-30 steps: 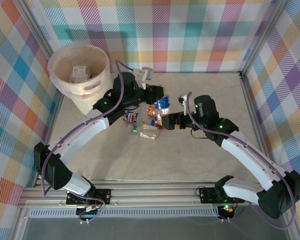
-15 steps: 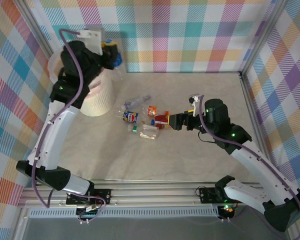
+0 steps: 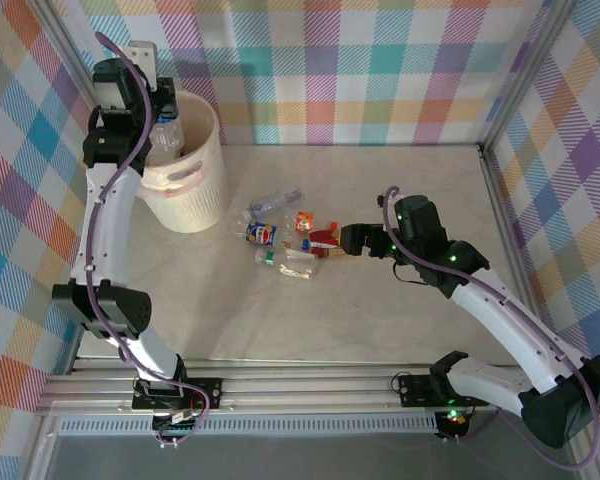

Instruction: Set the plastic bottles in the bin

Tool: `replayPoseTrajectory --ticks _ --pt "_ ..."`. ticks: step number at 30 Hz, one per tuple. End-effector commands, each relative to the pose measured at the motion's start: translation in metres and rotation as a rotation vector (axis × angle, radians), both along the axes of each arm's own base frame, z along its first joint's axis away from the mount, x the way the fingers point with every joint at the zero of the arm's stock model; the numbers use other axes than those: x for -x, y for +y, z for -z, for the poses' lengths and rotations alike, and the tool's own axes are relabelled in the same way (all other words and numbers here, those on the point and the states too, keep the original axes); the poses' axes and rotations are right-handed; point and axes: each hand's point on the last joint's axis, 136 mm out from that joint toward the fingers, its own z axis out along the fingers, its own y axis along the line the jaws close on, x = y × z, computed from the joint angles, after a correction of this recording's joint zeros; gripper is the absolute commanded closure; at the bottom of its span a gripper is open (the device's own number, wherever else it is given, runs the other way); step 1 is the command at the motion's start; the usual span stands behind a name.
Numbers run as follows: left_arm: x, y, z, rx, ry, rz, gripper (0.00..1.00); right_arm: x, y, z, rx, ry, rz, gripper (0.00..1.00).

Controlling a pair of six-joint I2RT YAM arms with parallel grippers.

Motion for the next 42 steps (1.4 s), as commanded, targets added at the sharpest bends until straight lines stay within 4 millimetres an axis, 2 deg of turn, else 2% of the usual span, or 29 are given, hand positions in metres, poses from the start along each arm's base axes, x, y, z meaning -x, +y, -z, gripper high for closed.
replayPoseTrajectory --ticks 1,10,16,21,26,34,42 --pt "-0.003 0.013 0.002 -0.037 0.030 -0.024 0.82 -0.004 -0.005 -0.006 0.010 0.005 0.049 0.00" --pt "-0.029 0.011 0.066 -0.016 0.222 0.007 0.76 -0.013 -0.020 0.013 0.089 0.087 0.156 0.00" --pt "-0.040 0.007 0.101 0.009 0.329 0.024 0.68 -0.016 -0.025 0.024 0.132 0.132 0.184 0.00" --pt "-0.046 0.012 0.122 0.010 0.394 -0.003 0.66 -0.019 -0.031 0.035 0.152 0.180 0.215 0.00" --pt "-0.056 0.012 0.121 0.038 0.361 -0.018 0.66 -0.021 -0.029 0.041 0.151 0.198 0.211 0.00" --pt "-0.072 0.022 0.094 0.155 0.216 -0.103 0.66 -0.023 -0.026 0.048 0.152 0.219 0.202 0.00" --pt "-0.075 0.037 0.076 0.234 0.100 -0.199 0.67 -0.024 -0.024 0.053 0.153 0.230 0.194 0.00"
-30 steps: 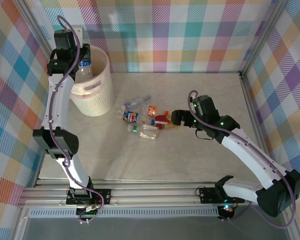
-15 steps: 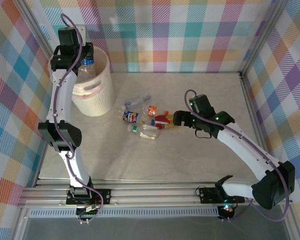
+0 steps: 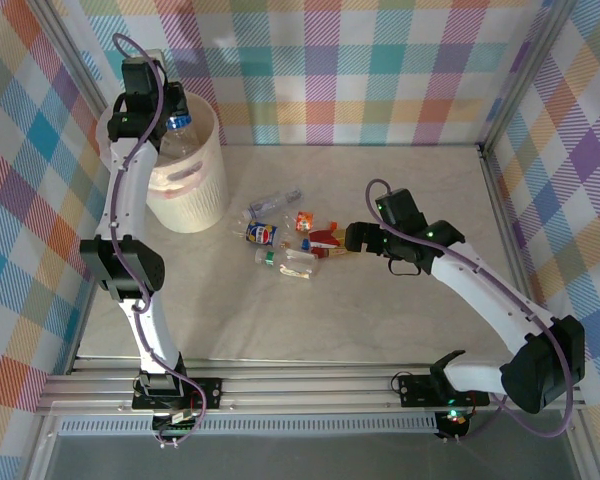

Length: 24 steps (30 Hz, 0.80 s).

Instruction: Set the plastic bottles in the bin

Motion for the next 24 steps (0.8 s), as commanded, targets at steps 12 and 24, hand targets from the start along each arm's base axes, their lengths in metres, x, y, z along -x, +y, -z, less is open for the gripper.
replayPoseTrajectory --ticks 12,24 --pt "0.000 0.025 0.046 0.224 0.045 -0.126 0.43 -0.009 0.009 0.004 -0.019 0.023 -0.015 0.00" --pt "0.029 0.054 0.020 0.137 0.019 -0.252 0.16 -0.019 0.010 0.015 -0.005 0.051 -0.030 0.00"
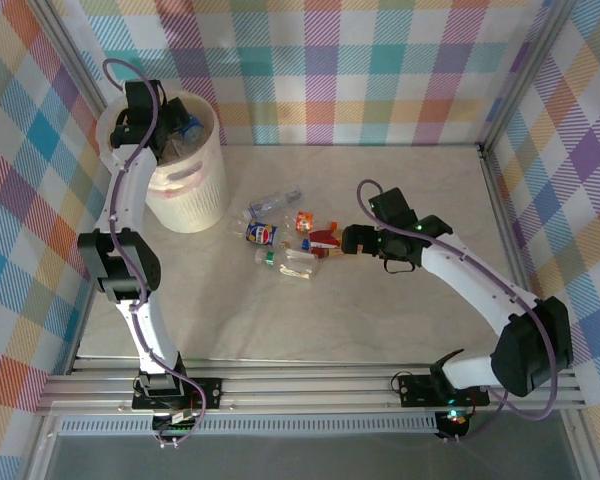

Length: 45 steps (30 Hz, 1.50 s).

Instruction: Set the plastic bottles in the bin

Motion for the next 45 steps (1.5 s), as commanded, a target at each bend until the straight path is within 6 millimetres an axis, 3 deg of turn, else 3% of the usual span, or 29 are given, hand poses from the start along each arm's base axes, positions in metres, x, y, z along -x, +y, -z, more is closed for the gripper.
replayPoseTrajectory --ticks 1,11,17,19,26,31,34,39,45 --pt "0.028 0.016 -0.050 -0.053 -0.071 -0.057 0.15 -0.013 0.007 -0.013 -0.023 -0.038 -0.024 0.00" --pt "0.069 -0.009 -0.084 0.006 -0.115 0.063 0.00 -0.035 0.018 -0.011 -0.015 -0.041 -0.163 0.00" --pt "0.114 -0.037 -0.089 0.084 -0.179 0.164 0.00 -0.053 0.023 -0.002 -0.007 -0.017 -0.234 0.00" --pt "0.134 -0.055 -0.084 0.102 -0.195 0.208 0.00 -0.059 0.025 0.001 -0.012 -0.001 -0.231 0.00" --pt "0.201 -0.126 -0.035 0.190 -0.178 0.291 0.00 -0.065 0.034 0.005 -0.051 0.013 -0.237 0.00" --pt "0.236 -0.154 0.030 0.343 -0.085 0.229 0.00 -0.061 0.031 0.008 -0.041 0.021 -0.238 0.00" --pt "0.251 -0.169 0.071 0.419 0.005 0.197 0.00 -0.060 0.029 0.010 -0.035 0.025 -0.231 0.00" --pt "0.269 -0.188 0.123 0.470 0.116 0.092 0.00 -0.058 0.024 0.011 -0.017 0.028 -0.206 0.00" --pt "0.264 -0.221 0.159 0.597 0.152 0.080 0.00 -0.057 0.018 0.012 -0.001 0.030 -0.179 0.00"
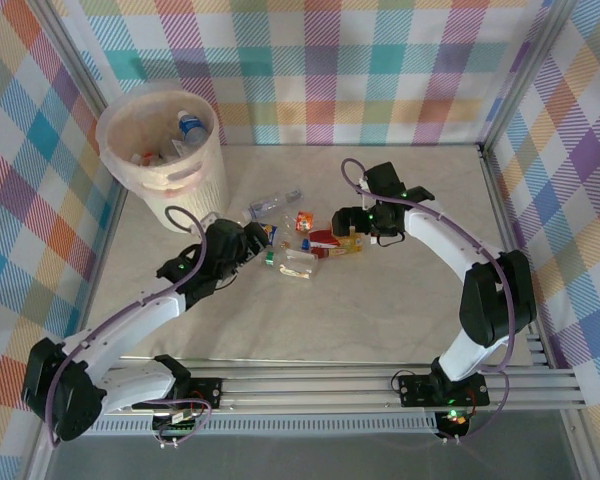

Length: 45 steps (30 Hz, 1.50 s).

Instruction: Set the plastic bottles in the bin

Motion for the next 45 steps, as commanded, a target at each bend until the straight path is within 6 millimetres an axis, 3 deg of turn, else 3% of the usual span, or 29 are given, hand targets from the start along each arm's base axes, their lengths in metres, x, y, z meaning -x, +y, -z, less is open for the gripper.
replayPoseTrajectory --ticks 1,16,22,33,45 --pt "-0.008 -0.013 0.012 0.110 0.003 -0.087 0.00 0.002 -0.007 -0.006 0.014 -0.015 0.023 0.00" --pt "-0.020 -0.061 0.070 0.172 0.103 -0.135 0.01 -0.001 -0.026 -0.001 0.012 -0.005 0.104 0.00" --pt "-0.027 -0.082 0.083 0.170 0.143 -0.113 0.02 0.001 -0.033 -0.002 0.001 -0.006 0.124 0.00" --pt "-0.031 -0.091 0.103 0.147 0.185 -0.127 0.02 0.004 -0.037 0.004 -0.030 0.001 0.133 0.00" --pt "-0.022 -0.093 0.122 0.084 0.241 -0.110 0.06 0.005 -0.040 0.006 -0.042 0.005 0.143 0.00"
